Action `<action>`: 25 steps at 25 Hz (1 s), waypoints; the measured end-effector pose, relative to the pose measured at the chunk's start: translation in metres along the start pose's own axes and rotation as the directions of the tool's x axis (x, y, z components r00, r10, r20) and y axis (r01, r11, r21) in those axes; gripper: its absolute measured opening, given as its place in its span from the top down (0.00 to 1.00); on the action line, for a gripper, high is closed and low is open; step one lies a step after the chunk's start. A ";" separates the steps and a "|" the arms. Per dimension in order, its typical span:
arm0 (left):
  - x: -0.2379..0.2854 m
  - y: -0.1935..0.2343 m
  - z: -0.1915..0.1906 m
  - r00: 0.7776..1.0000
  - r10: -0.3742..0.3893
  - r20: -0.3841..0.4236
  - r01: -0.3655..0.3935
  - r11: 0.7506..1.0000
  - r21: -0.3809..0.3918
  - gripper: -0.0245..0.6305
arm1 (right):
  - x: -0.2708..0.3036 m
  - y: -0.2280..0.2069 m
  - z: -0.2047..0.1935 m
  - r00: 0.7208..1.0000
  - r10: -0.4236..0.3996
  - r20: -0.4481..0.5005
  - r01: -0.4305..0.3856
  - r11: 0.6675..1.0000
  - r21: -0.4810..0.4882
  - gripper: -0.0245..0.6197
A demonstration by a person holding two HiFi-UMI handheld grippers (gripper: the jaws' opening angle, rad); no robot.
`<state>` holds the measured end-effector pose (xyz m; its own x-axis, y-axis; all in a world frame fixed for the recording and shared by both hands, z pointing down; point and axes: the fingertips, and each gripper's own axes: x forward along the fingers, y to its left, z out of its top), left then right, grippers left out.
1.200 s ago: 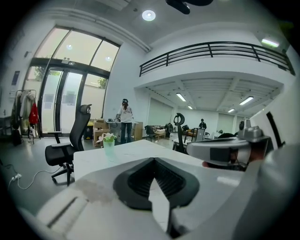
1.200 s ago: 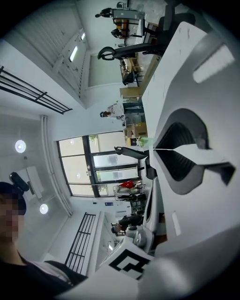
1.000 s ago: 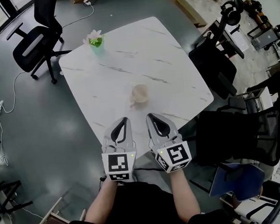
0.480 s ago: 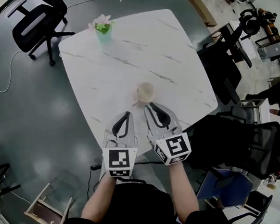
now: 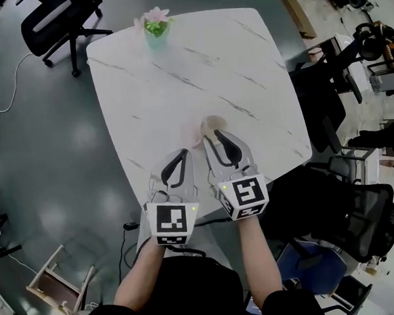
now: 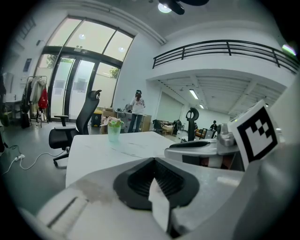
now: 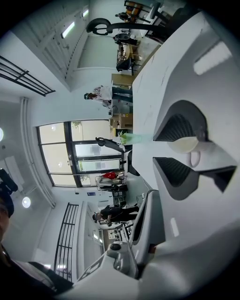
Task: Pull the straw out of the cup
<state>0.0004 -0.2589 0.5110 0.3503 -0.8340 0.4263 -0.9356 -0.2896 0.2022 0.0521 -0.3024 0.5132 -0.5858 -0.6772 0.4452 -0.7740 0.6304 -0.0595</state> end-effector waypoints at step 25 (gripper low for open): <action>0.006 0.026 0.000 0.998 0.068 0.002 -0.068 0.996 -0.057 0.96 | 0.057 -0.017 -0.022 0.977 -0.099 -0.187 0.054 0.972 -0.231 0.82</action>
<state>-0.0218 -0.2714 0.5191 0.2859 -0.8527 0.4372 -0.9530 -0.2051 0.2231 0.0368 -0.3435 0.5594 -0.4511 -0.6529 0.6085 -0.7281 0.6635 0.1722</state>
